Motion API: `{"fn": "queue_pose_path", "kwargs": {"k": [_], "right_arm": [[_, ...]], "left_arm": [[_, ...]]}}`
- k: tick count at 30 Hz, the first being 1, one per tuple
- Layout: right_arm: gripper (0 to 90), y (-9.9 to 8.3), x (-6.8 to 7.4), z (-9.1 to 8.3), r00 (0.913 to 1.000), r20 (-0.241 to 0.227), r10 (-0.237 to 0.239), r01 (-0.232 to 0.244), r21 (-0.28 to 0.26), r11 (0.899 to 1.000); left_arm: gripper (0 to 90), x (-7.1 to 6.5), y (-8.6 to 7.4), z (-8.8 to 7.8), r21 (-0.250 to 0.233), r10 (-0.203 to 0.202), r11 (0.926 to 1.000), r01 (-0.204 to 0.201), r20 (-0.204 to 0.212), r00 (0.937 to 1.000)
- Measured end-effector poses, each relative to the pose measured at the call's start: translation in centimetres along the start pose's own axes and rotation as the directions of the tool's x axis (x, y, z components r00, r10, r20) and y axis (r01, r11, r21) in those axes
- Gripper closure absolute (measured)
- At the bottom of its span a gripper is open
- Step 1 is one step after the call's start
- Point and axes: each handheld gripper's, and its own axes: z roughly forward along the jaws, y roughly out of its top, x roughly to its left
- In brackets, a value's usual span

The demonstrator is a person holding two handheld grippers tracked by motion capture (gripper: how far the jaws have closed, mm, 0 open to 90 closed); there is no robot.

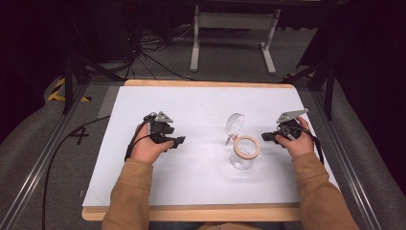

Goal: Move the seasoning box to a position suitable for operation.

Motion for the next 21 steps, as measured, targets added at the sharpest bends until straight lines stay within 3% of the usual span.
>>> {"fn": "queue_pose_path", "kwargs": {"k": [3,9,15,16,21], "right_arm": [[90.0,0.0,0.2,-0.2,0.998,-0.054,-0.033,0.033,-0.014,0.999],[90.0,0.3,0.5,-0.4,0.9937,-0.095,-0.06,0.056,-0.045,0.997],[90.0,0.3,1.0,0.1,0.9896,-0.115,-0.086,0.083,-0.03,0.996],[90.0,0.3,1.1,0.2,0.9879,-0.126,-0.09,0.087,-0.027,0.996],[90.0,0.3,1.4,1.0,0.9794,-0.166,-0.115,0.117,0.002,0.993]], "left_arm": [[34.6,-0.4,0.0,-0.5,-0.021,0.002,0.9998,-0.002,0.012,0.9999],[31.9,-1.0,0.4,-1.1,-0.035,0.025,0.9991,-0.024,0.021,0.9995],[31.6,-1.3,0.5,-1.3,-0.034,0.013,0.9993,-0.012,0.006,0.9999],[31.5,-1.4,0.6,-1.3,-0.034,0.026,0.9991,-0.026,0.002,0.9997],[30.9,-2.3,0.9,-1.6,-0.042,0.048,0.998,-0.047,0.034,0.9983]]}}
